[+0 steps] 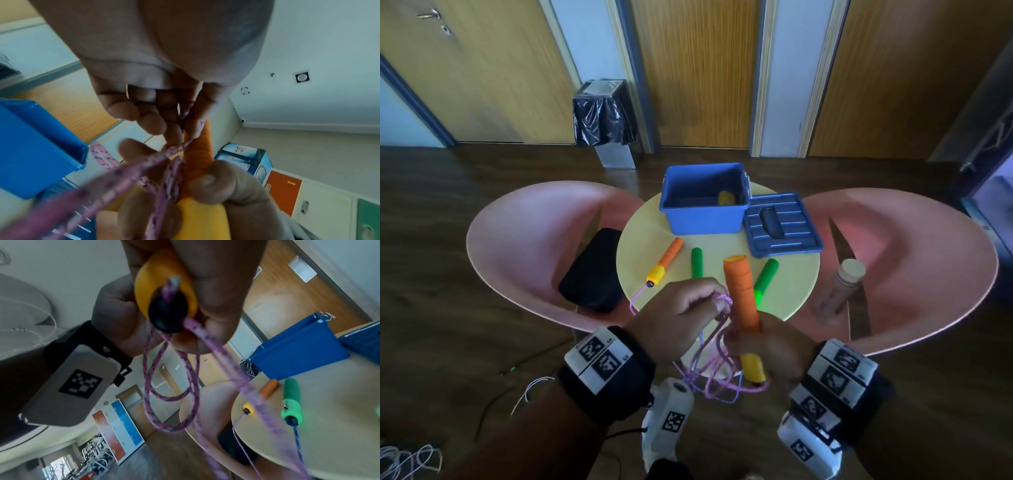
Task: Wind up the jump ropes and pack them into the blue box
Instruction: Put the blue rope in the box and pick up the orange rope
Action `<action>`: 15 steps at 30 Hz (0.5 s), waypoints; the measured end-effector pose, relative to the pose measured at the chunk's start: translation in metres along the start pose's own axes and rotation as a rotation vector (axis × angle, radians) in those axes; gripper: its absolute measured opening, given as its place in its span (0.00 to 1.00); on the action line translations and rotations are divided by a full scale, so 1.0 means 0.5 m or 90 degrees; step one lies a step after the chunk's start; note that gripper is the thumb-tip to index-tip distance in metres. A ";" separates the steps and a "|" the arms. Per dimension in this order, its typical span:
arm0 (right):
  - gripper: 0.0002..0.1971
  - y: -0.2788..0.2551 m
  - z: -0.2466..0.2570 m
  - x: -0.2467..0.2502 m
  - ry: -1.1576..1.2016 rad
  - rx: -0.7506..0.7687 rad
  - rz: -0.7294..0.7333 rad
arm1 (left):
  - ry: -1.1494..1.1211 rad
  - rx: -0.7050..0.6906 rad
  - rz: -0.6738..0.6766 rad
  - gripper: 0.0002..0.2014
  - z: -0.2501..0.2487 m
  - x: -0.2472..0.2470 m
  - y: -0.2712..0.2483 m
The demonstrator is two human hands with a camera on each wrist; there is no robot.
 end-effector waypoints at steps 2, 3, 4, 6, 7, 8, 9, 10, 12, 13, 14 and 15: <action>0.03 -0.003 0.017 -0.002 -0.013 0.008 -0.020 | -0.060 -0.018 -0.013 0.08 -0.012 0.010 0.002; 0.02 -0.007 0.029 0.000 -0.017 0.024 -0.038 | -0.101 -0.013 -0.037 0.08 -0.005 0.015 0.002; 0.02 -0.011 0.042 0.002 -0.016 0.043 -0.056 | -0.147 0.006 -0.073 0.10 0.010 0.018 0.001; 0.02 -0.025 0.074 0.006 0.021 0.098 -0.067 | -0.210 0.069 -0.150 0.20 0.062 0.024 -0.002; 0.03 -0.035 0.092 0.005 0.053 0.130 -0.059 | -0.197 0.102 -0.157 0.24 0.090 0.021 -0.006; 0.03 -0.044 0.108 0.003 0.086 0.160 -0.044 | -0.155 0.135 -0.127 0.27 0.118 0.013 -0.009; 0.03 -0.052 0.124 0.002 0.115 0.188 -0.026 | -0.089 0.173 -0.057 0.27 0.148 -0.002 -0.015; 0.02 -0.061 0.140 0.000 0.137 0.211 -0.008 | -0.022 0.213 0.032 0.24 0.178 -0.020 -0.021; 0.02 -0.081 0.169 -0.003 0.165 0.235 -0.002 | 0.082 0.269 0.170 0.12 0.225 -0.057 -0.034; 0.04 -0.089 0.179 -0.002 0.180 0.241 -0.011 | 0.123 0.274 0.207 0.08 0.244 -0.073 -0.041; 0.06 -0.094 0.187 0.000 0.203 0.250 -0.024 | 0.161 0.281 0.224 0.12 0.267 -0.083 -0.046; 0.08 -0.096 0.194 0.003 0.235 0.262 -0.046 | 0.208 0.305 0.217 0.17 0.283 -0.084 -0.049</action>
Point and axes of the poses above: each hand's wrist, its own y-axis towards the middle knuckle, its own x-axis out of the back of the hand, z = x × y, the point moved 2 cm from there along y, towards the middle knuckle, and after that the axes turned 5 degrees about -x, right-handed, at the moved point
